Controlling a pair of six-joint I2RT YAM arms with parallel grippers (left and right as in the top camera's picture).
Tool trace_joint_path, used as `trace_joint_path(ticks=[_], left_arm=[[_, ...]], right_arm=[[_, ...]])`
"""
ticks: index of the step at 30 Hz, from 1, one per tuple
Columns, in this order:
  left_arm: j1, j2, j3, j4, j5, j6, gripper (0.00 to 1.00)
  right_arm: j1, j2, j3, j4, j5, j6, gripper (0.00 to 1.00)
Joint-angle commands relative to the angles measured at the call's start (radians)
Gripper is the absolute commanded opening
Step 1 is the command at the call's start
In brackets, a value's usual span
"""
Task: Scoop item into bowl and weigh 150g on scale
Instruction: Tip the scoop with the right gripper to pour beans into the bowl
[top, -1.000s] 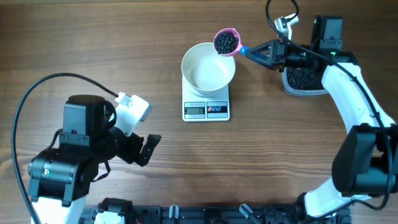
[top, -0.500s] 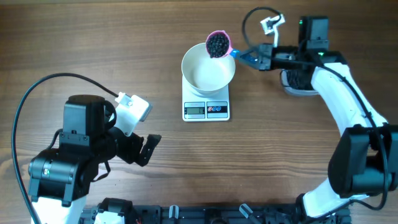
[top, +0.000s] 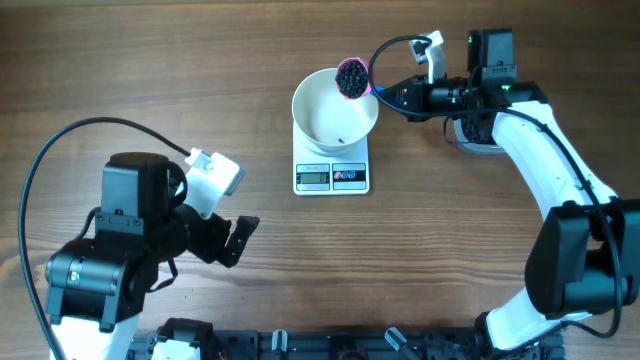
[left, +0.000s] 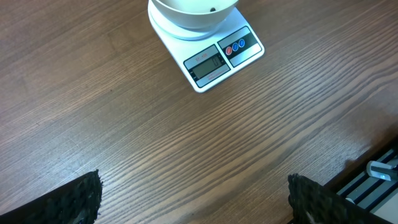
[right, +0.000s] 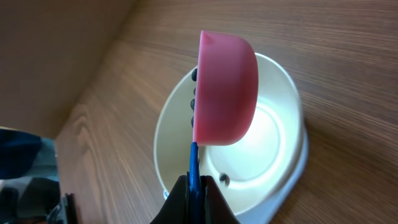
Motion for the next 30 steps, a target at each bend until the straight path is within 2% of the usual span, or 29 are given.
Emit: trace_joint_path(ticks=[1, 7, 30], left_arm=[[0.007, -0.002, 0.015, 0.003, -0.006, 0.02, 1.0], [0.007, -0.002, 0.015, 0.003, -0.006, 0.02, 1.0], [0.007, -0.002, 0.015, 0.003, -0.006, 0.02, 1.0]], right_arm=[[0.03, -0.026, 0.001, 0.003, 0.049, -0.061, 0.04], [0.079, -0.026, 0.001, -0.008, 0.182, -0.12, 0.05], [0.09, -0.027, 0.001, -0.009, 0.257, -0.184, 0.04]])
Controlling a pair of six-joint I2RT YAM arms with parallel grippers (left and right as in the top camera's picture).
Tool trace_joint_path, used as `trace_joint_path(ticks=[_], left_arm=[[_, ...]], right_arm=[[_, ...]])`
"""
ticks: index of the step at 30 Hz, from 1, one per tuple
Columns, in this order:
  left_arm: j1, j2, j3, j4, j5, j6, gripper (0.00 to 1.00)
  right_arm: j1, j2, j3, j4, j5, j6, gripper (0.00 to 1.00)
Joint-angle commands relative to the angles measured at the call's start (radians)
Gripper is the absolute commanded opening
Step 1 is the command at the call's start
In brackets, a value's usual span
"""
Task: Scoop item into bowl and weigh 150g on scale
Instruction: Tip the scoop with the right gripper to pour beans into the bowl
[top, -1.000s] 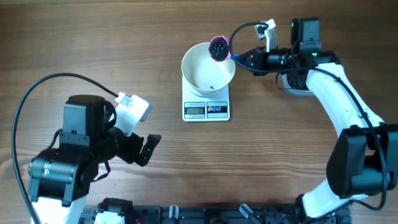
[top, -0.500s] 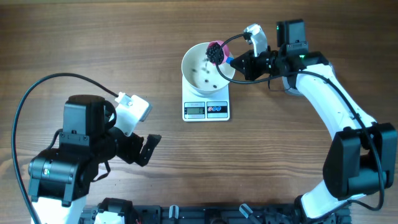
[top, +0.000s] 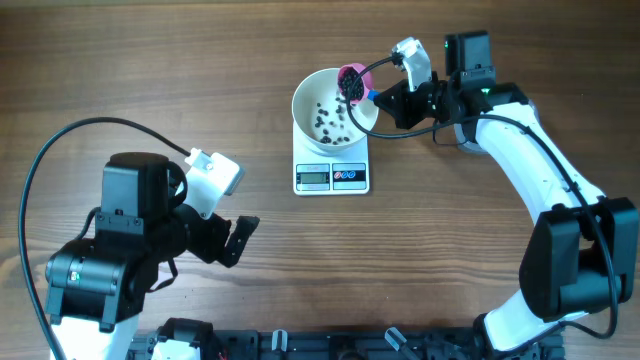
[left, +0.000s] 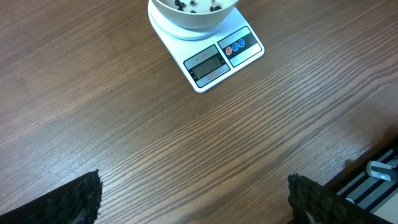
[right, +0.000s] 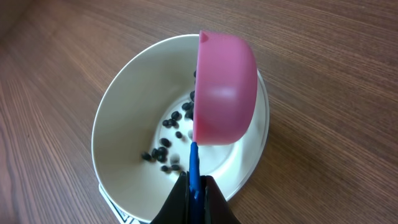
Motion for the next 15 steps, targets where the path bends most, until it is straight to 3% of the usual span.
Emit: trace_joint_path(ticks=[1, 5, 15], left_arm=[[0.007, -0.002, 0.015, 0.003, -0.006, 0.02, 1.0], [0.007, -0.002, 0.015, 0.003, -0.006, 0.02, 1.0], [0.007, -0.002, 0.015, 0.003, -0.006, 0.02, 1.0]], right_arm=[[0.012, -0.029, 0.001, -0.006, 0.006, -0.022, 0.04], [0.029, -0.056, 0.001, -0.026, 0.052, -0.024, 0.04], [0.193, -0.097, 0.001, -0.084, 0.469, -0.136, 0.04]])
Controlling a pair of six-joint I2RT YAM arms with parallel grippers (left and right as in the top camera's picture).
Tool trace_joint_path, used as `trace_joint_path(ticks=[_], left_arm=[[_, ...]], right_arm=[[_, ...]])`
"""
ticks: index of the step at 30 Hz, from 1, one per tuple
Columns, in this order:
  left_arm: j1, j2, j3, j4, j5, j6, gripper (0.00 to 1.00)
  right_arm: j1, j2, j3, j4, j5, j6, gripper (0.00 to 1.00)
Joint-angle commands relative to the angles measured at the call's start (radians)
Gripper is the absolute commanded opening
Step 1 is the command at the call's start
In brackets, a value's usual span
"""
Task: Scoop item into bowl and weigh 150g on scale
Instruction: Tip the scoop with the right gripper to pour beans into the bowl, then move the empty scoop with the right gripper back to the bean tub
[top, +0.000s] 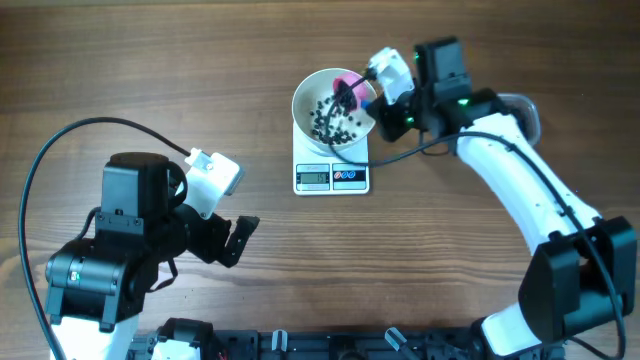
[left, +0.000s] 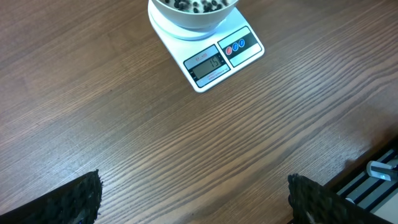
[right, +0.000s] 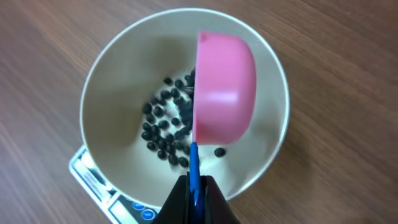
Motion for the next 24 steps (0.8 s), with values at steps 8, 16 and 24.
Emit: trace_joint_path(ticks=[8, 16, 24], left_arm=[[0.007, -0.002, 0.015, 0.003, -0.006, 0.02, 1.0], [0.007, -0.002, 0.015, 0.003, -0.006, 0.02, 1.0], [0.007, -0.002, 0.015, 0.003, -0.006, 0.02, 1.0]], right_arm=[[0.098, -0.032, 0.013, -0.002, 0.332, -0.067, 0.04], [0.147, -0.077, 0.032, -0.039, 0.413, -0.063, 0.04], [0.183, -0.083, 0.031, -0.073, 0.425, 0.039, 0.04]])
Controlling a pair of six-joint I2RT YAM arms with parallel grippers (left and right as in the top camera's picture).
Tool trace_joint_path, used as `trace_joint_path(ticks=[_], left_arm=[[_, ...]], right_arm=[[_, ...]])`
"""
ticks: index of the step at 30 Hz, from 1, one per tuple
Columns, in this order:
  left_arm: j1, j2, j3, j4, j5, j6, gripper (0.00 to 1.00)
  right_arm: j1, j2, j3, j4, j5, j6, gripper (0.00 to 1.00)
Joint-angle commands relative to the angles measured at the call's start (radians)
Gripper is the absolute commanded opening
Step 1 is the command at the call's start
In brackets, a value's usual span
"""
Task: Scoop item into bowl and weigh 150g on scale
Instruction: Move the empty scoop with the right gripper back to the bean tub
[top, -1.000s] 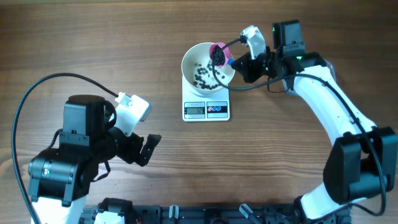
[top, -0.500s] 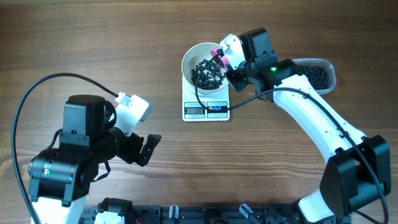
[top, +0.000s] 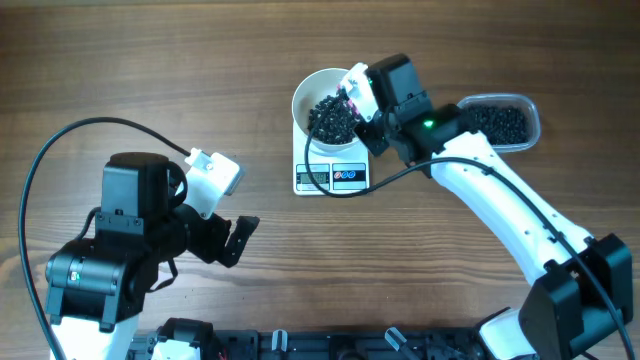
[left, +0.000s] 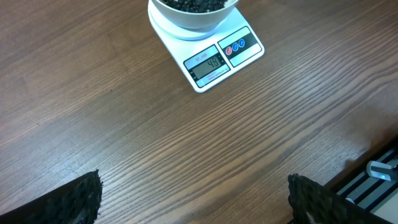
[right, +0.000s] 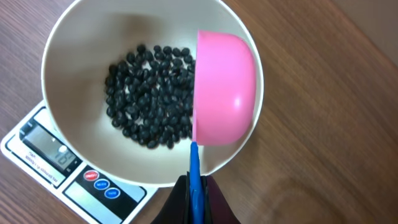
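A white bowl (top: 297, 104) stands on the white digital scale (top: 332, 177) and holds a heap of black beans (top: 330, 118). The scale's display (left: 210, 63) reads 48. My right gripper (right: 194, 183) is shut on the blue handle of a pink scoop (right: 225, 87). The scoop is tipped on its side over the right part of the bowl (right: 45, 87), with the beans (right: 149, 93) beside it. At the lower left my left gripper (left: 196, 205) hangs open over bare wood, far from the scale.
A clear tub of black beans (top: 500, 120) sits on the table to the right of the scale, behind my right arm. Dark rails run along the table's near edge (top: 330, 345).
My right gripper with the scoop has shifted left and nearer over the bowl, uncovering the bean tub. The bean heap has grown, and the display has gone from about 15 to 48.
First the filled scoop hung tilted at the bowl's far right rim, the bowl nearly bare. Then a few beans lay scattered in the bowl, then more, and now a heap. My left arm stayed still throughout.
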Motion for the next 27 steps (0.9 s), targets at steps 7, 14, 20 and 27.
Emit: trace_joint_path(ticks=[7, 14, 20, 27], left_arm=[[0.007, -0.002, 0.015, 0.003, -0.006, 0.02, 1.0], [0.007, -0.002, 0.015, 0.003, -0.006, 0.02, 1.0], [0.007, -0.002, 0.015, 0.003, -0.006, 0.02, 1.0], [0.007, -0.002, 0.015, 0.003, -0.006, 0.02, 1.0]], right_arm=[[0.013, -0.045, 0.025, 0.026, -0.058, 0.203, 0.04], [0.009, -0.061, 0.025, 0.06, -0.019, 0.286, 0.04], [0.002, -0.167, 0.025, 0.1, -0.023, 0.339, 0.04], [-0.099, -0.295, 0.025, 0.045, 0.011, 0.382, 0.04]])
